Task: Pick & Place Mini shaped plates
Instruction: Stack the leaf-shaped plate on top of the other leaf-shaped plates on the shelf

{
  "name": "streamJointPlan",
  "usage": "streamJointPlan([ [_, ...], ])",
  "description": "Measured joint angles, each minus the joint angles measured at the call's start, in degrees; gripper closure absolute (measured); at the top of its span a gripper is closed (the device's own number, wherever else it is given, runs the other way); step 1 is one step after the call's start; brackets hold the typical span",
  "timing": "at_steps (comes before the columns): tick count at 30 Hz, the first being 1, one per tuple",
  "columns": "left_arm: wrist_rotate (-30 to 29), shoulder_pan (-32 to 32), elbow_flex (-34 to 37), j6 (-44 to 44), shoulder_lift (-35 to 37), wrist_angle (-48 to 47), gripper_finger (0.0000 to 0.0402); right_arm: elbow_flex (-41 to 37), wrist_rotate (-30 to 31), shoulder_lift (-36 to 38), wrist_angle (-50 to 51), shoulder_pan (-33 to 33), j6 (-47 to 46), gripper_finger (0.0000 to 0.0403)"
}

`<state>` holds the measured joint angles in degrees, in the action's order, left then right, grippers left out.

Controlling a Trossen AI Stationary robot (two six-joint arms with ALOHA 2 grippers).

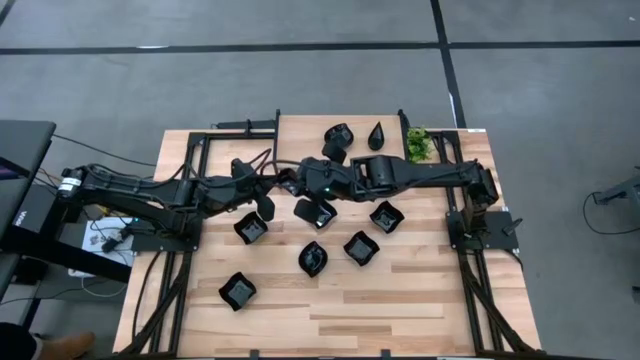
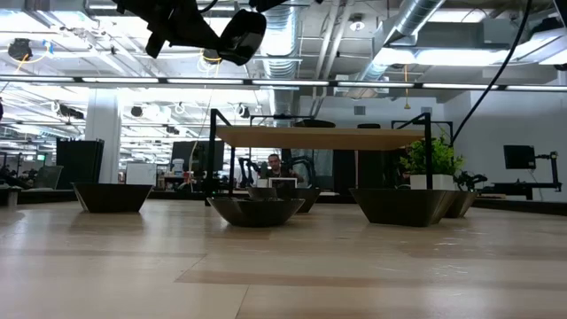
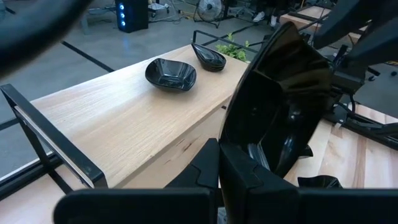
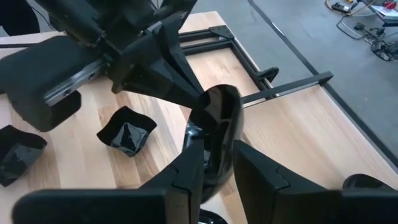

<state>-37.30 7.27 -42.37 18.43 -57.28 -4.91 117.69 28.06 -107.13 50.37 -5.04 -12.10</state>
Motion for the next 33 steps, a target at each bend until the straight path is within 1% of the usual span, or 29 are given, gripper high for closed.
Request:
streamJointPlan([
  [20, 0.87, 0.02, 0.02, 0.03, -0.02, 0.54, 0.0398, 0.0, -2.58, 0.0, 0.63, 0.31, -1.51, 0.0368],
  [23, 0.87, 0.02, 0.02, 0.03, -0.02, 0.69, 0.0398, 0.0, -2.53, 0.0, 0.62, 0.43, -1.91, 0.0363],
  [33, 1.11, 0.04, 0.04, 0.03, -0.02, 0.96, 0.0398, 0.0, -2.47, 0.0, 0.99, 1.14, -2.4, 0.0328],
])
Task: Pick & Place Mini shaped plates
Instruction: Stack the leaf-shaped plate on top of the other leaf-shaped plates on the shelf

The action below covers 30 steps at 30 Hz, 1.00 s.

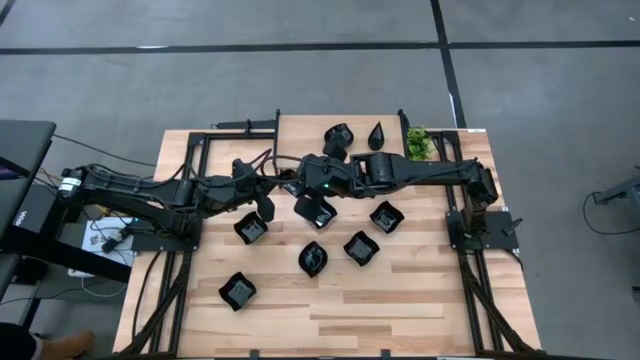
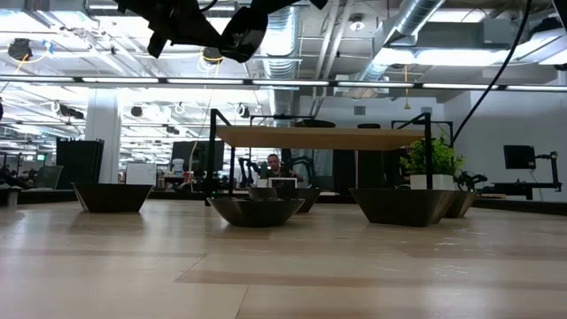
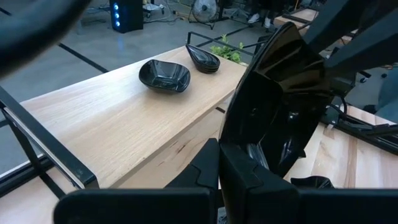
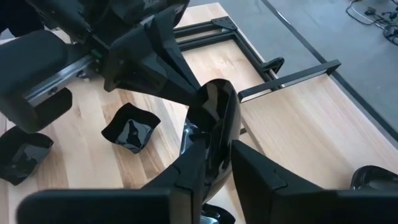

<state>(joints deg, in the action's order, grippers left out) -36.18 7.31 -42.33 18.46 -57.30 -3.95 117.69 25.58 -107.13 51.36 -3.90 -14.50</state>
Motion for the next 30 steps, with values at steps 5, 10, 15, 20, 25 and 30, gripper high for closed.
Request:
streamJointPlan([
  [5, 0.21, 0.0, 0.0, 0.0, 0.0, 0.0, 0.0398, 0.0, -0.02, 0.0, 0.34, 0.28, -0.55, 0.0307],
  [10, 0.42, 0.0, -0.02, 0.0, 0.0, 0.0, 0.0398, 0.0, 0.11, 0.0, 0.38, 0.35, -0.57, 0.0318],
  [15, 0.42, 0.0, 0.0, 0.0, 0.0, -0.04, 0.0398, 0.0, -0.04, 0.0, 0.47, 0.33, -0.53, 0.0353],
  [20, 0.42, 0.0, 0.0, -0.02, 0.0, -0.33, 0.0398, 0.0, 0.15, 0.0, 0.65, 0.33, -0.35, 0.0393],
  [25, 0.42, 0.0, 0.0, 0.0, 0.0, -0.31, 0.0398, 0.0, 0.42, 0.0, 0.69, 0.34, -0.2, 0.0397],
  [30, 1.69, -0.02, 0.0, -0.07, 0.0, -0.12, 0.0392, 0.0, 0.35, 0.02, 0.73, 0.36, -0.41, 0.0401],
])
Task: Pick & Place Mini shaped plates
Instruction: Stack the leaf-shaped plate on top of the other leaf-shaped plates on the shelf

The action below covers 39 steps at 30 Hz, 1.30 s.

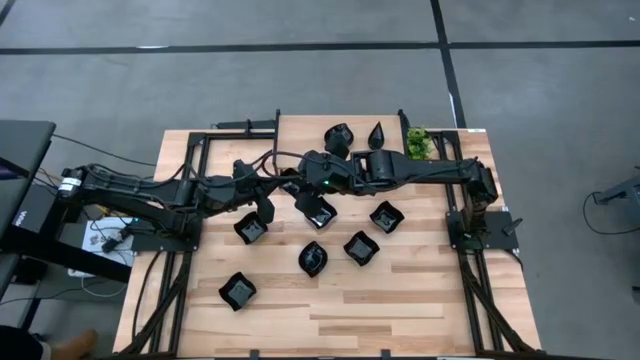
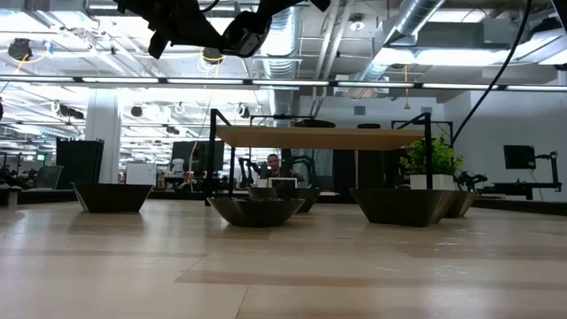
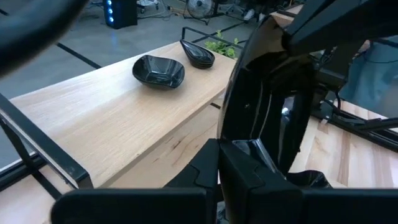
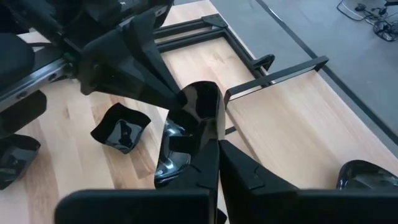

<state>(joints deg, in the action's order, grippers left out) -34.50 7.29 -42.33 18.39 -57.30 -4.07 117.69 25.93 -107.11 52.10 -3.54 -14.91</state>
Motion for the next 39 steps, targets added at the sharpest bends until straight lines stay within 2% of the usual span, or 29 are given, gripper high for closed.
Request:
streamJointPlan([
  [11, 2.16, 0.02, -0.04, -0.32, 0.07, 1.28, 0.0326, 0.0, -0.6, -0.04, -0.02, -0.04, -0.2, 0.0402],
  [19, 3.08, 0.0, -0.04, -3.61, 3.39, 1.13, 0.0273, 0.0, 0.93, -0.04, 6.72, 0.74, -4.02, 0.0403],
  [25, 3.07, 0.0, -0.04, -3.61, 7.57, 1.04, 0.0261, 0.0, 1.05, -0.04, 8.82, 2.98, -4.04, 0.0403],
  [31, 3.25, 0.0, -0.04, -3.56, 9.32, -0.82, 0.0263, 0.0, 0.85, -0.04, 10.68, 9.38, -0.29, 0.0403],
  [39, 12.15, 0.0, -0.04, -3.52, 9.22, -1.52, 0.0264, -0.02, -12.66, 3.93, 9.78, 22.41, 4.38, 0.0403],
])
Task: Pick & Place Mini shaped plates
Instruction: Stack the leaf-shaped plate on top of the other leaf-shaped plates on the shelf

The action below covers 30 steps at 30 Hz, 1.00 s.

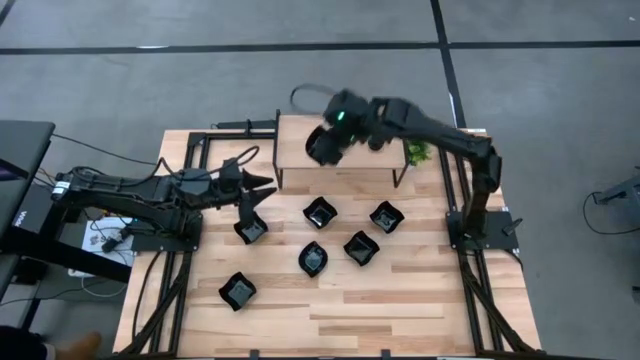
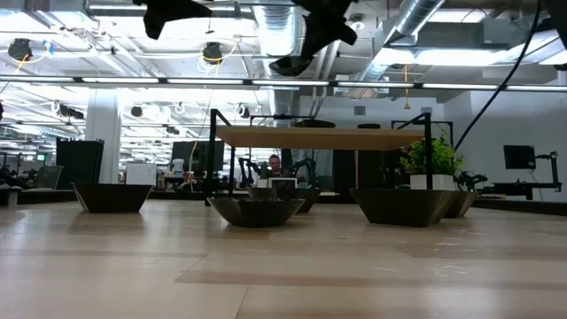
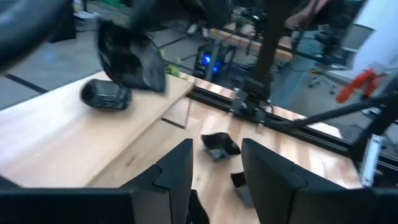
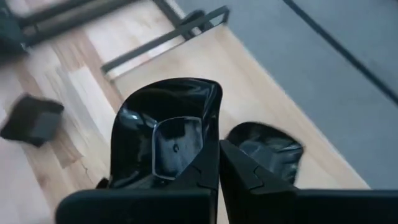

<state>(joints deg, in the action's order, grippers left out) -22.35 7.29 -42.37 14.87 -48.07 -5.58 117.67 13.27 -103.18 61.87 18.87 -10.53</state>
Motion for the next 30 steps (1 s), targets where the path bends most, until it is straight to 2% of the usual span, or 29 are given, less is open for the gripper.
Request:
streamJointPlan([
  [6, 0.26, 0.01, 1.78, -0.31, 0.3, 0.03, 0.0263, 0.02, -18.32, 1.77, -0.26, 11.92, 1.34, 0.0403],
  [11, 0.13, 0.61, 5.65, 0.34, 1.9, 0.88, 0.0261, 0.02, -23.04, 0.98, -0.52, 17.83, 0.43, 0.0403],
  [16, 0.33, 1.68, 9.76, 0.54, 5.05, 7.01, 0.0261, -1.81, -29.84, -0.2, -0.35, 21.55, -0.09, 0.0403],
  [25, 0.68, 3.26, 16.28, 0.55, 12.97, 9.53, 0.0261, -9.68, -30.6, -0.17, -4.34, 22.89, -7.07, 0.0403],
  [30, 0.57, 3.26, 17.39, 0.48, 14.43, 10.01, 0.0261, -11.9, -29.76, -0.17, -6.08, 22.51, -9.56, 0.0403],
])
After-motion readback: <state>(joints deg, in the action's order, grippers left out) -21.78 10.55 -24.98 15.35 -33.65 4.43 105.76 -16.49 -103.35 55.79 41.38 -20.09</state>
